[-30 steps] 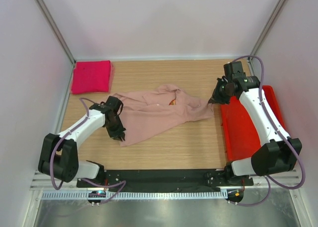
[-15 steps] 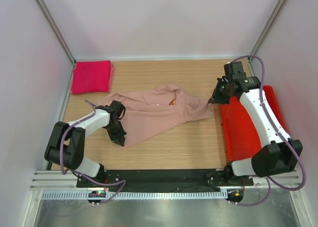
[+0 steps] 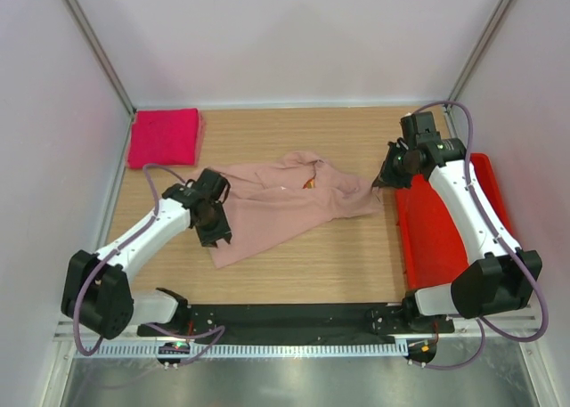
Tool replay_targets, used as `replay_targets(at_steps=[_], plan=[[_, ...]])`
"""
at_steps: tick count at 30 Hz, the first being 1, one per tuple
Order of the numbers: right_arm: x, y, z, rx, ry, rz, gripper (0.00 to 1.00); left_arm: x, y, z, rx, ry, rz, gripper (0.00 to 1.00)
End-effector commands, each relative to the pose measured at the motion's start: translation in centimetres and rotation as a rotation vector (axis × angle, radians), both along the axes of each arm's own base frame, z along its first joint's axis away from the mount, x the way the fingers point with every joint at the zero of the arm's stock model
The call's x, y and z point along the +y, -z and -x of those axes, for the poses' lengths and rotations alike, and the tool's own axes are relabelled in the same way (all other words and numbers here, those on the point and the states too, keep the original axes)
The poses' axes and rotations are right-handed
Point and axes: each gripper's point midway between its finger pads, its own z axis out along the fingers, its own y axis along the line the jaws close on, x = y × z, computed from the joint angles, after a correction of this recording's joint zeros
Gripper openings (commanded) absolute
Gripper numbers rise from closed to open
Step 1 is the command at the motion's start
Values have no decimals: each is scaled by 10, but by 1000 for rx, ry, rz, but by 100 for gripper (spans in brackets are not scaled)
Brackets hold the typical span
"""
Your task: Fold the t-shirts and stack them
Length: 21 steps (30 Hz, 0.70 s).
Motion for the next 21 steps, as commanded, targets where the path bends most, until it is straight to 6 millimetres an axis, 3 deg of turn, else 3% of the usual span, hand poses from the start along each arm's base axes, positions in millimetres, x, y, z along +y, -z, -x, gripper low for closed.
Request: replay_targets(at_steps=[1, 9, 14, 17, 21], plan=[[4, -8, -1, -45, -35, -11, 1, -3, -14, 5, -35, 69, -60, 39], [5, -8, 1, -49, -60, -10, 1, 1, -28, 25, 69, 459, -480, 43], [7, -6, 3, -47, -67, -24, 1, -2, -8, 34, 108, 445, -470, 48], [9, -9, 3, -53, -69, -31, 1, -20, 7, 31, 62, 388, -347, 54], [8, -10, 4, -50, -78, -23, 1, -17, 21, 30, 65, 295, -286, 60]])
